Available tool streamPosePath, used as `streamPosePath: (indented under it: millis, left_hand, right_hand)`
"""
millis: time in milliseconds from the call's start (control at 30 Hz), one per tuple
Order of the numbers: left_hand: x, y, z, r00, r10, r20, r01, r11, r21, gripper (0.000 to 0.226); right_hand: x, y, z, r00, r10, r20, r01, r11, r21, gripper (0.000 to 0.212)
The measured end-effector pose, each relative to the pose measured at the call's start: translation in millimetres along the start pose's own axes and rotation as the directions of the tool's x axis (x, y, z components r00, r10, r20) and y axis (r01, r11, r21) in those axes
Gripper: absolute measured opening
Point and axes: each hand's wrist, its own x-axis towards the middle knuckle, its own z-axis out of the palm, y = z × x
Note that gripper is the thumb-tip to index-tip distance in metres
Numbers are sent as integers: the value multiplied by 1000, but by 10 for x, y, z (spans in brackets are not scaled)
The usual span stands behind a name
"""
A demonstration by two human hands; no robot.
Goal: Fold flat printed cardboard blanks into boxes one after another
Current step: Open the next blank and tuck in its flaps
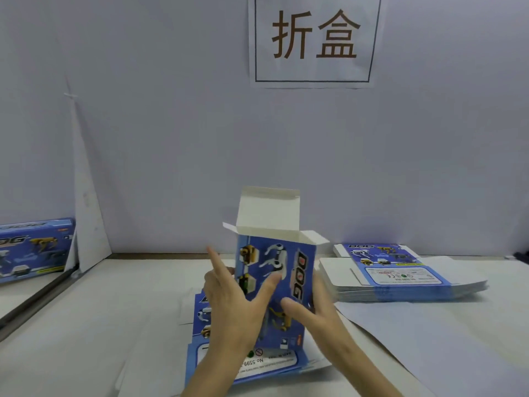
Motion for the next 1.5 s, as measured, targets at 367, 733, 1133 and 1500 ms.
streamPosePath:
  millis: [367, 733, 1133, 1500]
  left_hand:
    - [7, -453, 106, 950, -184, 252, 225, 964, -144, 95]
    - [6, -518, 77, 976, -98, 196, 141, 965, -220, 56]
    - [0, -585, 108, 979, -112, 171, 151, 960, -236, 41]
    - [-53, -589, 107, 992, -33, 119, 63, 966, -250, 27]
  right_hand:
    - [-32, 502, 25, 985, 30, -172, -33, 999, -17, 52]
    - [-63, 592, 48, 988, 35, -151, -41, 998, -39, 72]
    - [-72, 557, 59, 988, 22, -155, -30, 998, -50, 65]
    - [-63, 549, 61, 986, 49, -160, -58, 997, -48, 66]
